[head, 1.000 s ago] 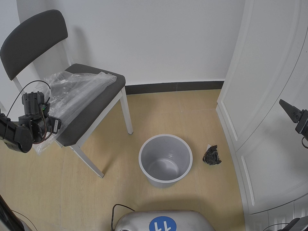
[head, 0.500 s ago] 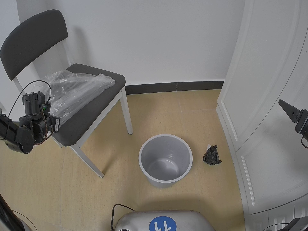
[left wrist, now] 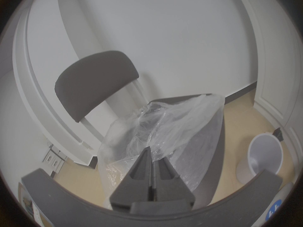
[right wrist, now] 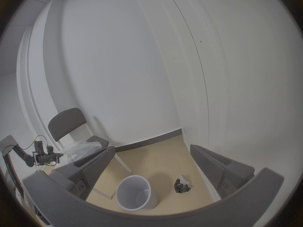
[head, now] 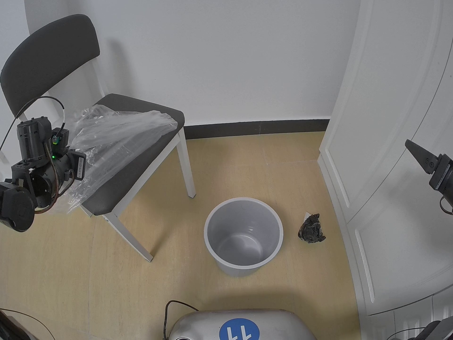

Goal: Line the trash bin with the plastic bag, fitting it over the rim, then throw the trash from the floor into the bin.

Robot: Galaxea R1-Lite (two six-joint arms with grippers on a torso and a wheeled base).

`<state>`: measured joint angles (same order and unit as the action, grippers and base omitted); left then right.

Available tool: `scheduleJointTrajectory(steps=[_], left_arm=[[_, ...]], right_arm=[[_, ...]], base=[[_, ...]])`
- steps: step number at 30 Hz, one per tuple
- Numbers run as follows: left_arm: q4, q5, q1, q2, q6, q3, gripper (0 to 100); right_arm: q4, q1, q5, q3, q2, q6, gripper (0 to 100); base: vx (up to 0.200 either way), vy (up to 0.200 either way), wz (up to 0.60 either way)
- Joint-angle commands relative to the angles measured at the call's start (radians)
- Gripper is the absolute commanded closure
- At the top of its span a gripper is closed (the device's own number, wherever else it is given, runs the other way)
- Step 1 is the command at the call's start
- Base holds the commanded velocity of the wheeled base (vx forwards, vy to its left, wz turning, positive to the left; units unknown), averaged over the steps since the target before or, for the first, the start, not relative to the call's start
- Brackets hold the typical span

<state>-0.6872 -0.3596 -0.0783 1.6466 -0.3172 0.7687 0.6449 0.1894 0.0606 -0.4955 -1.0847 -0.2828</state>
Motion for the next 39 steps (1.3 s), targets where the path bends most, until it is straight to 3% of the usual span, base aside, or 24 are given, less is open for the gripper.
scheduleJointTrajectory(steps=[1, 6, 8, 12, 14, 18, 24, 32, 36, 39], left_arm=[[0.009, 0.008, -0.087, -0.090, 0.000, 0.021, 100], [-0.003, 0.047, -0.150, -0.096, 0.047, 0.034, 100], [-0.003, 0.111, -0.199, -0.113, 0.121, 0.030, 100], [-0.003, 0.185, -0.219, -0.134, 0.178, 0.003, 100], [-0.037, 0.229, -0.255, -0.157, 0.260, -0.028, 100], [-0.156, 0.231, -0.319, -0.165, 0.359, -0.062, 100], [-0.267, 0.228, -0.396, -0.151, 0.380, -0.077, 100], [-0.282, 0.200, -0.506, -0.100, 0.438, 0.006, 100], [-0.318, 0.105, -0.543, -0.024, 0.480, 0.081, 100], [-0.370, 0.077, -0.546, 0.015, 0.484, 0.101, 100]], right_arm=[[0.038, 0.153, 0.157, -0.100, -0.164, -0.003, 0], [0.113, 0.197, 0.188, -0.106, -0.224, -0.001, 0], [0.121, 0.225, 0.188, -0.083, -0.268, -0.016, 0], [0.130, 0.240, 0.191, -0.078, -0.342, -0.021, 0], [0.205, 0.254, 0.192, -0.071, -0.420, -0.022, 0], [0.355, 0.283, 0.202, -0.037, -0.532, -0.018, 0], [0.504, 0.331, 0.200, 0.008, -0.636, -0.021, 0], [0.518, 0.444, 0.199, 0.054, -0.701, -0.073, 0], [0.519, 0.490, 0.192, 0.091, -0.745, -0.087, 0], [0.521, 0.527, 0.191, 0.126, -0.758, -0.087, 0]], base=[[0.000, 0.000, 0.00], [0.000, 0.000, 0.00], [0.000, 0.000, 0.00], [0.000, 0.000, 0.00], [0.000, 0.000, 0.00], [0.000, 0.000, 0.00], [0.000, 0.000, 0.00], [0.000, 0.000, 0.00], [0.000, 0.000, 0.00], [0.000, 0.000, 0.00]])
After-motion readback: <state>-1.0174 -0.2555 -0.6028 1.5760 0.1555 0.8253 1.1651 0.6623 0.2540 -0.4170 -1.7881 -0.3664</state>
